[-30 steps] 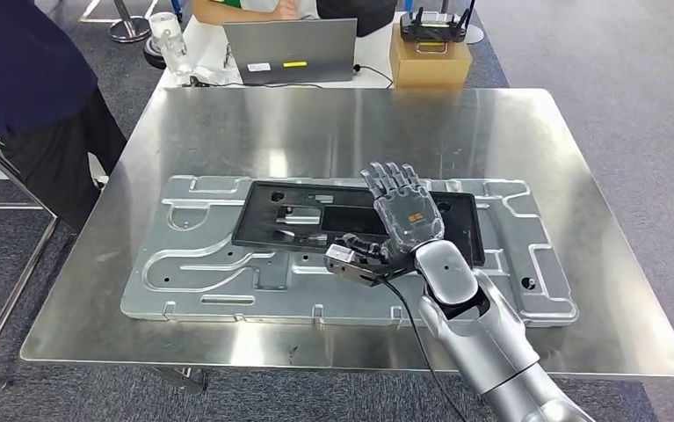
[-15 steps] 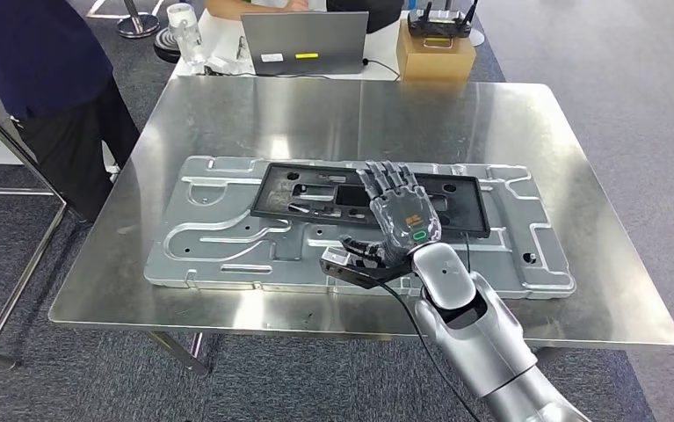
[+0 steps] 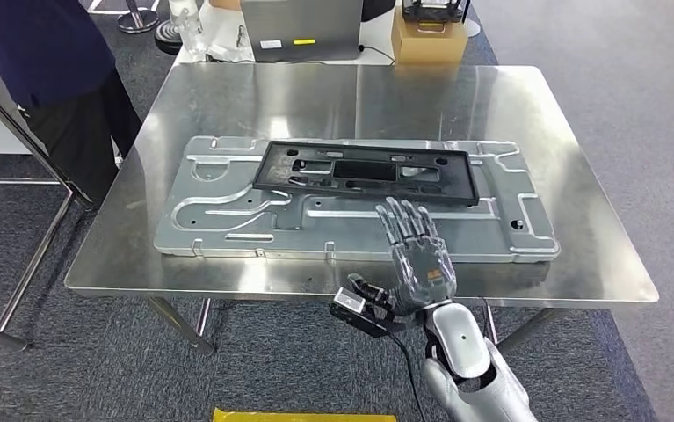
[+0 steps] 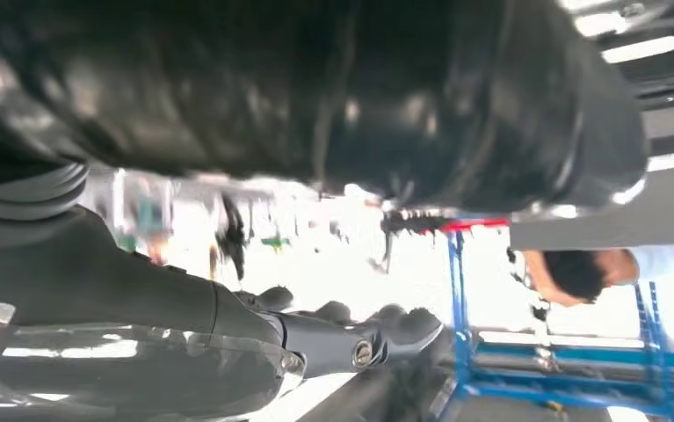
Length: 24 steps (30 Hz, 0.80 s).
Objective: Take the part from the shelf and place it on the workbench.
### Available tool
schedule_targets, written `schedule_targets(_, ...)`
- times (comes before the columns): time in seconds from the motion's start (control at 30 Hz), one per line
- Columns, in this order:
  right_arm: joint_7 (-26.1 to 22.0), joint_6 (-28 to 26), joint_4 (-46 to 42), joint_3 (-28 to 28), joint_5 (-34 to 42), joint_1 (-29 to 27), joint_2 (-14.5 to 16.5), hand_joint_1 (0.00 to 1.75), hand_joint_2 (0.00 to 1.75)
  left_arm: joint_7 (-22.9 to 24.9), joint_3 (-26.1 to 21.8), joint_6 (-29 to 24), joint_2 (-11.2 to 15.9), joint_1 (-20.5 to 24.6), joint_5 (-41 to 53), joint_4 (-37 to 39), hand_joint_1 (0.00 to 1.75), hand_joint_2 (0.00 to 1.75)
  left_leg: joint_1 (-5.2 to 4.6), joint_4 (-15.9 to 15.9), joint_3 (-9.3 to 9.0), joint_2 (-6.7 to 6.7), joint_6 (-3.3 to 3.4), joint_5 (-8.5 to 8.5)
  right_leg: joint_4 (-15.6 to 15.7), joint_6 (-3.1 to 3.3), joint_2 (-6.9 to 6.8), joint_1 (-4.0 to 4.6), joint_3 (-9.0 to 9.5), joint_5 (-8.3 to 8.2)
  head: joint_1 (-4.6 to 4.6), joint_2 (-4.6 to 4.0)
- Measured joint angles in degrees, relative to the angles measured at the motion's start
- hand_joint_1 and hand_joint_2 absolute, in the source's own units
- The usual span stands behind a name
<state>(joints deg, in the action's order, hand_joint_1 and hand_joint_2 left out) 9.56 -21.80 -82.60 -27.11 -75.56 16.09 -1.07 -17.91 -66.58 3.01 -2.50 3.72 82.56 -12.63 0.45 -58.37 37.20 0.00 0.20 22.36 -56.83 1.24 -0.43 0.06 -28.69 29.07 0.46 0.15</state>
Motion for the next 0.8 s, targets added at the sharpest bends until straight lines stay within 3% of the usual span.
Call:
schedule_targets(0.03,-0.4,-0.7,-0.9,0.4,0.5,-1.4,0.0,0.00,0.00,0.0,-0.2,-0.1,-0.1,-0.2,-0.2,0.0,0.00,0.00,0.02,-1.2,0.55,-0.04,-0.22,1.83,0.3,0.48,-0.11,-0.18,-0.57,-0.79,-0.01,0.00)
schedule_targets(0.1,-1.2,-2.2,-2.6,1.1,1.6,-4.2,0.2,0.00,0.00,0.0,-0.5,-0.3,-0.2,-0.4,-0.5,0.0,0.00,0.00,0.19,-6.9,2.06,-0.06,-0.62,7.89,0.5,1.07,-0.20,-0.28,-2.13,-2.22,-0.02,0.00)
schedule_targets(0.13,-1.7,-3.0,-3.5,1.6,2.3,-5.8,0.3,0.00,0.00,0.0,-0.7,-0.4,-0.3,-0.4,-0.7,0.0,0.00,0.00,0.27,-10.5,2.65,-0.06,-0.86,10.33,0.4,1.10,-0.27,-0.25,-3.00,-2.84,-0.03,0.00)
schedule_targets(0.17,-2.2,-3.9,-4.5,2.1,2.8,-7.7,0.4,0.00,0.00,0.0,-0.9,-0.6,-0.3,-0.4,-0.8,0.0,0.00,0.00,0.33,-13.5,2.77,-0.06,-1.13,11.43,0.2,1.02,-0.41,-0.24,-3.92,-3.43,-0.03,0.00)
schedule_targets(0.23,-3.0,-5.3,-6.2,3.2,3.4,-11.5,0.5,0.00,0.00,0.0,-1.3,-0.7,-0.4,-0.6,-1.1,0.0,0.00,0.00,0.51,-15.1,0.84,-0.04,-1.54,9.40,-0.4,0.72,-0.68,-0.31,-5.92,-4.50,-0.03,0.00)
schedule_targets(0.27,-3.2,-5.7,-6.9,3.6,3.4,-13.0,0.5,0.00,0.00,0.0,-1.5,-0.8,-0.4,-0.6,-1.1,0.0,0.00,0.00,0.64,-13.1,-1.47,-0.05,-1.64,7.71,-0.9,0.51,-0.72,-0.37,-7.01,-4.99,-0.03,0.00)
schedule_targets(0.3,-3.4,-5.9,-7.5,3.9,3.5,-14.0,0.6,0.00,0.00,0.0,-1.7,-0.8,-0.4,-0.6,-1.2,0.0,0.00,0.00,0.74,-9.6,-4.55,-0.07,-1.63,7.06,-1.4,0.25,-0.67,-0.39,-7.98,-5.42,-0.05,0.00)
schedule_targets(0.37,-3.6,-6.1,-8.7,4.7,3.8,-15.3,0.7,0.00,0.00,-0.1,-1.9,-0.8,-0.4,-0.4,-1.3,0.0,0.00,0.00,0.64,-1.9,-10.06,-0.19,-1.19,8.43,-2.4,-0.42,-0.54,-0.31,-9.23,-6.20,-0.04,0.00)
schedule_targets(0.43,-4.1,-6.4,-9.6,5.8,5.4,-17.0,1.1,0.00,0.00,-0.1,-2.1,-0.8,-0.5,-0.3,-1.6,0.0,0.00,0.00,0.28,1.3,-11.74,-0.26,-0.36,9.59,-2.5,-1.22,-0.55,-0.26,-9.45,-7.17,-0.01,0.00)
schedule_targets(0.5,-5.4,-7.4,-10.3,7.2,9.1,-19.9,1.4,0.00,0.00,-0.1,-2.6,-0.9,-0.7,-0.5,-2.0,0.0,0.00,0.00,0.34,1.4,-10.87,-0.04,0.68,8.52,-2.6,-1.97,-0.40,-0.45,-9.71,-7.12,0.00,0.00)
schedule_targets(0.57,-8.0,-8.8,-10.7,8.9,15.6,-23.5,1.8,0.00,0.00,-0.2,-3.2,-1.0,-0.9,-0.8,-2.5,0.0,0.00,0.00,0.57,1.6,-9.38,0.28,1.71,6.97,-5.8,-2.45,-0.02,-0.65,-10.91,-2.60,0.01,0.00)
schedule_targets(0.63,-11.4,-9.8,-10.3,10.8,23.1,-26.9,2.2,0.00,0.00,-0.4,-3.7,-1.2,-0.9,-1.0,-3.0,0.0,0.00,0.00,0.50,1.5,-7.48,0.42,2.20,5.50,-12.6,-2.77,0.24,-0.78,-12.42,3.77,0.01,0.00)
schedule_targets(0.67,-12.9,-9.9,-9.9,11.7,26.0,-28.1,2.4,0.00,0.00,-0.5,-4.0,-1.3,-1.0,-1.1,-3.1,0.0,0.00,0.00,0.46,1.4,-6.51,0.46,2.19,4.78,-15.9,-2.92,0.30,-0.82,-12.75,5.28,0.01,0.00)
schedule_targets(0.7,-14.6,-9.9,-9.1,12.7,28.8,-29.2,2.7,0.00,0.00,-0.6,-4.2,-1.4,-1.0,-1.2,-3.3,0.0,0.00,0.00,0.40,1.3,-5.45,0.56,2.13,4.05,-18.1,-3.01,0.32,-0.85,-12.51,5.35,0.01,0.00)
schedule_targets(0.73,-16.1,-9.5,-8.1,13.9,30.9,-30.0,3.1,0.00,0.00,-0.7,-4.4,-1.6,-1.1,-1.2,-3.4,0.0,0.00,0.00,0.36,1.0,-4.38,0.68,2.02,3.41,-18.5,-3.02,0.32,-0.87,-11.38,4.08,0.01,0.00)
schedule_targets(0.8,-20.8,-7.6,-4.2,17.7,34.7,-31.4,4.6,0.00,0.00,-0.8,-5.0,-1.9,-1.4,-1.3,-3.6,0.0,0.00,0.00,0.31,0.4,-2.48,0.82,1.70,2.34,-14.0,-2.69,0.32,-0.86,-6.14,1.08,-0.01,0.00)
